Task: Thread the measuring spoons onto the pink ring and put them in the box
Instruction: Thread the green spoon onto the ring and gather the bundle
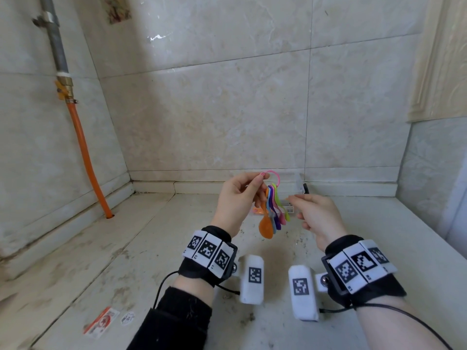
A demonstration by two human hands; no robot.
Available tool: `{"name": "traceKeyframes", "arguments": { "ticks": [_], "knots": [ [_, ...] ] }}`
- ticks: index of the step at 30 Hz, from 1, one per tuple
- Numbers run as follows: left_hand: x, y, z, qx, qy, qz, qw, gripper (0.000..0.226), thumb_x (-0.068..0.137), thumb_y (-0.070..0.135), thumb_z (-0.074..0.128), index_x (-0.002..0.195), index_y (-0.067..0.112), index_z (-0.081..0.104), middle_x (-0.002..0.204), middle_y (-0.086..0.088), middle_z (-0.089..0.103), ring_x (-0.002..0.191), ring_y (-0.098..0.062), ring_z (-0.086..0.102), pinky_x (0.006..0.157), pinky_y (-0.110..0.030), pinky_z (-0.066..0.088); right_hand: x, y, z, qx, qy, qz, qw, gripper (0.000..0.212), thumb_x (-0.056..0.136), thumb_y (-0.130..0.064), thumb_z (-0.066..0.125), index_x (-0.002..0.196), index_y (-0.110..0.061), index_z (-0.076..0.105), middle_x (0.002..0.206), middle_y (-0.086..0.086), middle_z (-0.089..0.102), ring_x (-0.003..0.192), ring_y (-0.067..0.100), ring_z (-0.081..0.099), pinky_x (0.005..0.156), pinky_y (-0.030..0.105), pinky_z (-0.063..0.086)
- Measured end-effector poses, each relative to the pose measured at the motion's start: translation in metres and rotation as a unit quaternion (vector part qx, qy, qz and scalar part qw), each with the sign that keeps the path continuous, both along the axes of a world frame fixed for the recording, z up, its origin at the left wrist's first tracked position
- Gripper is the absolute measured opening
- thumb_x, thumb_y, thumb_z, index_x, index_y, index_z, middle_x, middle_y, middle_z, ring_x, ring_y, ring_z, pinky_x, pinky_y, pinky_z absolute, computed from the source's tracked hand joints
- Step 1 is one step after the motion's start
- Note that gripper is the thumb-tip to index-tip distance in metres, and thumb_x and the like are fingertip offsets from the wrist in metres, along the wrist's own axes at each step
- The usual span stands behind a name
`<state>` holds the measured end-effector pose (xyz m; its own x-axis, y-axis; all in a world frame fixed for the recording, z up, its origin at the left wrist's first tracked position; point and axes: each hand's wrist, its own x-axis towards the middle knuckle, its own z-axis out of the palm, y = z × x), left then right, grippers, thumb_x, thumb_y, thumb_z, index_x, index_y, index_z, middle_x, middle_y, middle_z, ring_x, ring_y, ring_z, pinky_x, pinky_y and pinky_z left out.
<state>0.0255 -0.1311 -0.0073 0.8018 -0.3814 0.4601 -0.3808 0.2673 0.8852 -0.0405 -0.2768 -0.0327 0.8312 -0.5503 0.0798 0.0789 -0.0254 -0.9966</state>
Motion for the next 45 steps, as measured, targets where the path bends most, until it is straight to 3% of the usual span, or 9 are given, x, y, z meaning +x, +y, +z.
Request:
{"name": "traceKeyframes", "arguments": {
  "ticks": [5,9,14,21,26,30,35,45],
  "knots": [
    [-0.003,0.001,0.002,0.016,0.007,-0.024,1.000,0.019,0.095,0.009,0.053,0.090,0.008,0.071,0.065,0.000,0.063,0.051,-0.012,0.056,0.047,-0.019,0.044,-0.001,0.004,0.015,0.041,-0.110,-0.005,0.993,0.012,0.089,-0.034,0.064,0.091,-0.025,0.072,0.089,-0.006,0.074,0.079,0.010,0.066,0.063,0.025,0.049],
    [-0.005,0.001,0.003,0.049,-0.015,-0.024,0.998,0.021,0.096,0.013,0.053,0.086,0.013,0.072,0.063,0.002,0.061,0.050,-0.013,0.054,0.045,-0.019,0.042,-0.002,0.007,0.017,0.000,-0.152,0.031,0.988,0.010,0.087,-0.035,0.068,0.094,-0.030,0.073,0.088,-0.014,0.074,0.079,0.000,0.069,0.062,0.017,0.052],
    [-0.007,0.001,0.003,0.070,-0.030,-0.015,0.997,0.027,0.095,0.016,0.055,0.077,0.025,0.072,0.057,0.005,0.059,0.048,-0.011,0.052,0.045,-0.018,0.041,-0.001,0.006,0.012,-0.068,-0.148,0.037,0.986,0.015,0.086,-0.029,0.070,0.100,-0.023,0.074,0.086,-0.012,0.075,0.077,-0.001,0.068,0.067,0.018,0.051],
    [-0.005,0.000,0.000,0.060,0.016,-0.062,0.996,0.016,0.094,0.012,0.057,0.090,0.008,0.072,0.068,-0.004,0.066,0.054,-0.015,0.059,0.050,-0.020,0.047,-0.003,0.003,0.014,-0.085,-0.150,0.043,0.984,0.010,0.088,-0.021,0.068,0.086,-0.031,0.071,0.081,-0.010,0.075,0.074,0.001,0.069,0.063,0.013,0.052],
    [-0.004,-0.002,0.000,0.072,0.027,-0.029,0.997,0.020,0.092,0.011,0.058,0.077,0.010,0.071,0.061,-0.004,0.063,0.052,-0.016,0.055,0.048,-0.021,0.045,-0.004,0.007,0.014,-0.110,-0.141,0.047,0.983,0.016,0.090,-0.023,0.066,0.079,-0.035,0.069,0.080,-0.014,0.075,0.077,-0.002,0.069,0.065,0.011,0.052],
    [-0.004,-0.001,0.001,0.080,0.034,-0.009,0.996,0.020,0.092,0.010,0.058,0.075,0.010,0.070,0.059,-0.004,0.060,0.047,-0.013,0.053,0.044,-0.019,0.041,-0.003,0.008,0.014,-0.120,-0.136,0.055,0.982,0.012,0.088,-0.024,0.068,0.086,-0.036,0.070,0.083,-0.011,0.075,0.078,0.000,0.070,0.070,0.015,0.054],
    [-0.004,0.002,0.001,0.074,0.037,-0.008,0.997,0.018,0.091,0.008,0.060,0.079,0.012,0.073,0.059,-0.003,0.063,0.050,-0.015,0.055,0.044,-0.019,0.042,-0.006,0.008,0.013,-0.122,-0.146,0.064,0.980,0.013,0.086,-0.021,0.071,0.085,-0.035,0.072,0.082,-0.013,0.076,0.079,0.002,0.071,0.069,0.014,0.054],
    [-0.003,0.003,0.001,0.098,0.001,-0.010,0.995,0.015,0.092,0.010,0.059,0.087,0.011,0.073,0.062,-0.002,0.067,0.052,-0.013,0.059,0.047,-0.020,0.046,-0.008,0.007,0.015,-0.146,-0.150,0.067,0.976,0.016,0.083,-0.022,0.074,0.082,-0.038,0.075,0.087,-0.010,0.077,0.084,0.005,0.072,0.078,0.025,0.057]
  ]
}}
